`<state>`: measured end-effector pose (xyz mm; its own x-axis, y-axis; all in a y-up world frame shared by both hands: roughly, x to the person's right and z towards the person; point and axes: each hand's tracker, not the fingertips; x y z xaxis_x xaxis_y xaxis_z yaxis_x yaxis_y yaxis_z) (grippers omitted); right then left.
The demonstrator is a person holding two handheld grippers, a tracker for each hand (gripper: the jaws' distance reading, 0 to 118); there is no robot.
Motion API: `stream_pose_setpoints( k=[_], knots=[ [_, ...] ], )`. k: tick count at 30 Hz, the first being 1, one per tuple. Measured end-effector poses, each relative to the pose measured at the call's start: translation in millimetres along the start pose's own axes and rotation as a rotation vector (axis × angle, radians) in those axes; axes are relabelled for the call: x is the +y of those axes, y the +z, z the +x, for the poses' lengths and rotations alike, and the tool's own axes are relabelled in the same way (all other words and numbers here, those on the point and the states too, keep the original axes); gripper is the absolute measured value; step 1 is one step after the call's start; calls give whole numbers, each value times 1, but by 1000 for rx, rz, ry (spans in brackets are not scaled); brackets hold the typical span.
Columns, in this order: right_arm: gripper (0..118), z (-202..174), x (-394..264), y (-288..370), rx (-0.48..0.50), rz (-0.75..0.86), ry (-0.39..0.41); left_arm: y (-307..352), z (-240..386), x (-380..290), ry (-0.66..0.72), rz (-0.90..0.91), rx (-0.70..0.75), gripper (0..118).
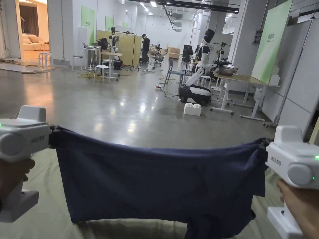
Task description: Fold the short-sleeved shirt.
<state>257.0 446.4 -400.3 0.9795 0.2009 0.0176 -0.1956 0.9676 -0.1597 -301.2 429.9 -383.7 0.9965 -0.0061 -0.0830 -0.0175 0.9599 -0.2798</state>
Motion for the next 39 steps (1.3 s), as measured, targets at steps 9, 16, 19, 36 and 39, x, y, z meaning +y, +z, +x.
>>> stream_pose_setpoints(
  k=[9,16,19,36,39],
  knots=[
    [5,1,-69,84,-1,-34,-17,80,-4,-69,-1,69,-20,4],
    [5,-9,-128,139,5,-111,-29,121,-5,-140,58,-47,-27,4],
    [5,-18,-153,157,18,-169,-9,128,-6,-169,56,-127,-19,4],
    [5,-51,-308,163,81,-693,23,94,-11,-316,4,-658,30,4],
    [6,-50,-321,162,84,-734,8,94,-9,-324,24,-681,30,5]
  ],
)
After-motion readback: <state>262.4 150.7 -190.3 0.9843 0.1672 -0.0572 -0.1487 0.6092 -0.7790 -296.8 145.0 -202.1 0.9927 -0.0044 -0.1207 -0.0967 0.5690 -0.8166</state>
